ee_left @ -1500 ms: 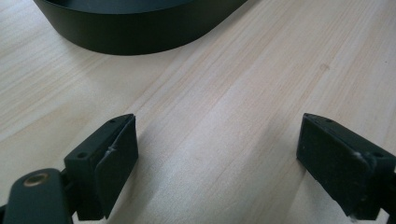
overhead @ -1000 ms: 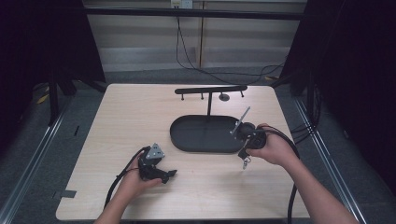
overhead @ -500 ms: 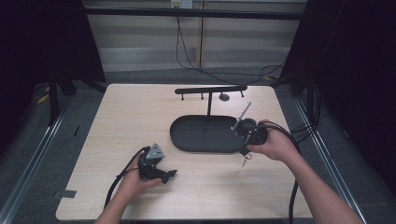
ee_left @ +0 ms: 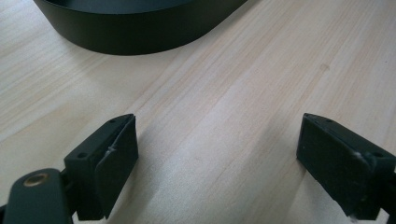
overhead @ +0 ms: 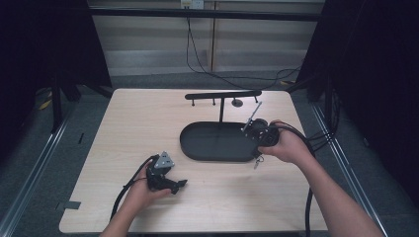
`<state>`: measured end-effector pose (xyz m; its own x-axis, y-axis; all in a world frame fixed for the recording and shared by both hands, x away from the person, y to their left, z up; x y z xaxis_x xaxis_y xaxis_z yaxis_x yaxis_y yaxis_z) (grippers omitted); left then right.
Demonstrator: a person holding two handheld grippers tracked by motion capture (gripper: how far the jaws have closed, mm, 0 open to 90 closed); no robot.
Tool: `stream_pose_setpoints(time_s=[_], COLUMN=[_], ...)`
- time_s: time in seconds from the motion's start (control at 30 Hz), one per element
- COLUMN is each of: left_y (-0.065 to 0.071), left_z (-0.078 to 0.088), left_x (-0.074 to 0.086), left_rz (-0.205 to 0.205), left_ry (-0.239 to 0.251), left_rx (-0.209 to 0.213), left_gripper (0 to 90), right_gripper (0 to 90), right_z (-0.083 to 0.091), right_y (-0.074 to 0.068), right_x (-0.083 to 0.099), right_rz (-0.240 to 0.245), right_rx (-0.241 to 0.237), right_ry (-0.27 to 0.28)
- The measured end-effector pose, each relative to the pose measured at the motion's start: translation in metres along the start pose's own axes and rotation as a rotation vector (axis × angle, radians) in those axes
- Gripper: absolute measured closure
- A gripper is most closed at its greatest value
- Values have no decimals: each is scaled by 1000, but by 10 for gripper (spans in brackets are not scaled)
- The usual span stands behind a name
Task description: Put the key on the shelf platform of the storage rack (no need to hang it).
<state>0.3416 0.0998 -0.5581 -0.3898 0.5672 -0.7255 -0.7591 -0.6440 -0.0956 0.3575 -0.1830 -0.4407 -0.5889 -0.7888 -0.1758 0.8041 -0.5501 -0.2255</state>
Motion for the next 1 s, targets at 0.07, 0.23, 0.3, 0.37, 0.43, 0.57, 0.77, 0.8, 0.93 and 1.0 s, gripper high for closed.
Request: stream_pose_setpoints(time_s=[0.07,0.23,0.3,0.37,0.43,0.57,0.77,0.8,0.93,1.0], left_y=[0,0,0,0,0,0,0,0,0,0], left_z=[0,0,0,0,0,0,0,0,0,0], left_x=[0,0,0,0,0,0,0,0,0,0], left_rz=[0,1,2,2,2,1,1,1,0,0], left_ry=[0,0,0,0,0,0,0,0,0,1], left_rx=[0,0,4,4,1,1,1,1,2,3], left_gripper=[123,124,123,123,123,123,123,123,121,121], right_gripper=[899,898,899,898,898,898,898,898,898,898], right_z=[1,5,6,7,8,10,9,9,10,10], right_y=[2,6,8,9,10,13,19,20,22,22], right_x=[-1,-6,-8,-10,-12,-17,-22,-24,-28,-31], right_rz=[2,-4,0,-2,-5,-8,-10,-5,-6,-13], right_rx=[1,9,12,16,18,9,26,24,34,31], right_ry=[-3,-3,0,4,9,23,8,8,8,17])
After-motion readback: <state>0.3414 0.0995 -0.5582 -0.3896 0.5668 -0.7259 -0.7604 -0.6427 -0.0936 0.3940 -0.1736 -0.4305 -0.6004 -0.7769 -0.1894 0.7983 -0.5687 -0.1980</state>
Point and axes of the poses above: each handheld gripper's, and its own axes: z roughly backward along the jaws, x roughly out of its underside, y roughly to its right, the point moved 7 cm from there along -z, roughly forward along the jaws, and after that the axes turned 10 degrees about -x, right-handed, at the moved point
